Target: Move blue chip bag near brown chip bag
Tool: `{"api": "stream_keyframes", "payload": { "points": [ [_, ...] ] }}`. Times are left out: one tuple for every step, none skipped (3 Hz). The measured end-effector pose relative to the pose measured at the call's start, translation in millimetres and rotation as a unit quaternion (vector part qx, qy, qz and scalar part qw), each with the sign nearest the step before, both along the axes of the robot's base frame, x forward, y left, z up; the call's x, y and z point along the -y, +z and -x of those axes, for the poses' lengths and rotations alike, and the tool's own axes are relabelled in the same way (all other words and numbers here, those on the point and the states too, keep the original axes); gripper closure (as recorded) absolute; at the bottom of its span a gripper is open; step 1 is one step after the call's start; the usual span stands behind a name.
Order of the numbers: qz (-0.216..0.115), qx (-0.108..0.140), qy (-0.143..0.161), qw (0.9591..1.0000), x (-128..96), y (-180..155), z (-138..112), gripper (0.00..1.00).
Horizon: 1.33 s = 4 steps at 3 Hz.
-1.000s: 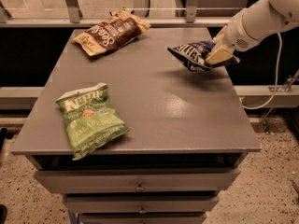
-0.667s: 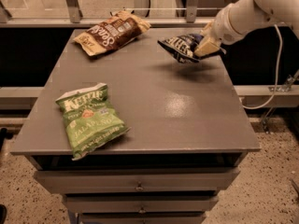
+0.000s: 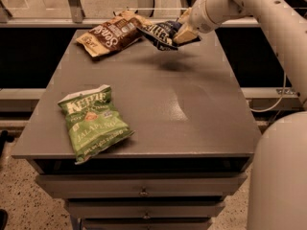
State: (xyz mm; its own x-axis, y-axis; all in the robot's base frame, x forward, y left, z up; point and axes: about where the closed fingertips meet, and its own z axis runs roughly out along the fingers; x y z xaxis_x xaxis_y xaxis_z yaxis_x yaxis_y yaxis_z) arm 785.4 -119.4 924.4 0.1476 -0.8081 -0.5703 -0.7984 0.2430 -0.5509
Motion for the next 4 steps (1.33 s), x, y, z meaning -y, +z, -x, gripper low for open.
{"api": "stream_keyframes", "payload": {
  "points": [
    [-0.024, -0.001, 0.026, 0.9994, -34.1, -8.8, -18.3, 1.00],
    [-0.042, -0.004, 0.043, 0.9982, -60.8, -16.3, -31.0, 0.87],
    [-0.056, 0.002, 0.053, 0.9970, -86.3, -18.4, -46.8, 0.55],
    [-0.061, 0.006, 0.057, 0.9965, -96.6, -18.0, -54.0, 0.32]
  ]
}}
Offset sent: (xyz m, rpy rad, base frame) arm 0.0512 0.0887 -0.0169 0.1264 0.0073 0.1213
